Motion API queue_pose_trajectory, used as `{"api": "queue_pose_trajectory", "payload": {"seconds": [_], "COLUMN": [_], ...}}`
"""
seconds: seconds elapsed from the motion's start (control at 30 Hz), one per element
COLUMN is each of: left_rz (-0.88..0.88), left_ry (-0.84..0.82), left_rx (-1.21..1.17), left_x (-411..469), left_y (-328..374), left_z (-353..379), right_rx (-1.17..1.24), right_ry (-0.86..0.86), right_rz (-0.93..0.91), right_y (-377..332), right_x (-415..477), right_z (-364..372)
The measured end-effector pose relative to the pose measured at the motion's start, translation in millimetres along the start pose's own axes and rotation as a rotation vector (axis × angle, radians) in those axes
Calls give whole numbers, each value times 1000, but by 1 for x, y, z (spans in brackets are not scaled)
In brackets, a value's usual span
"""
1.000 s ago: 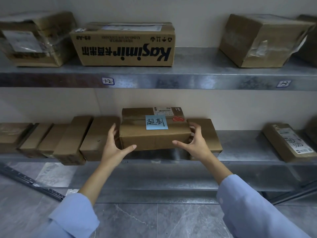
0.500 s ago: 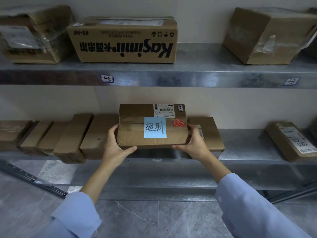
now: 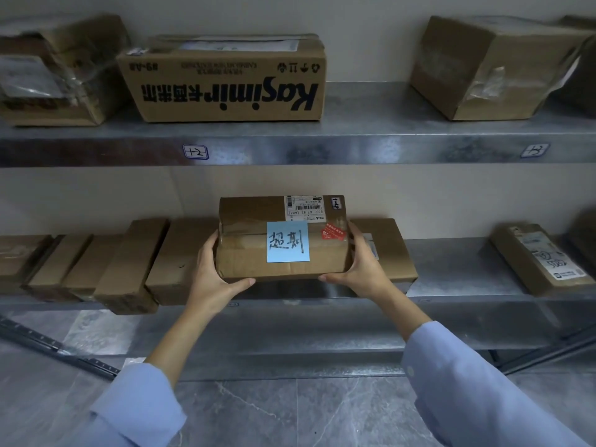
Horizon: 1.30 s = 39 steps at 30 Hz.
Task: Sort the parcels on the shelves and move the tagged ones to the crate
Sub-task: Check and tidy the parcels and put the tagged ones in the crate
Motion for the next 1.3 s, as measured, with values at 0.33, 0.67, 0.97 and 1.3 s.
{"api": "queue_pose_trajectory", "payload": {"seconds": [0.33, 0.67, 0.97, 1.3], "left_rz": [111, 295, 483, 590], "left_ry": [-81, -334, -610, -877], "left_rx": [-24, -92, -118, -147], "left_x": [22, 44, 0, -92], "left_y": [26, 98, 174, 241], "left_z": [13, 89, 199, 301], "right_rx": [29, 37, 14, 15], "right_ry": [60, 353, 637, 856], "right_rz": [9, 61, 214, 363], "right_y": [0, 13, 40, 65], "right_x": [-16, -101, -236, -389], "right_z": [-31, -102, -161, -196]}}
Point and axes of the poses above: each hand's wrist, its own x-axis towards the middle knuckle, its own z-axis out of the palm, y = z × x, the point moved 1 cm from there along x, towards the middle knuckle, and after that the axes turned 6 degrees about -y, right-handed, at the moved point
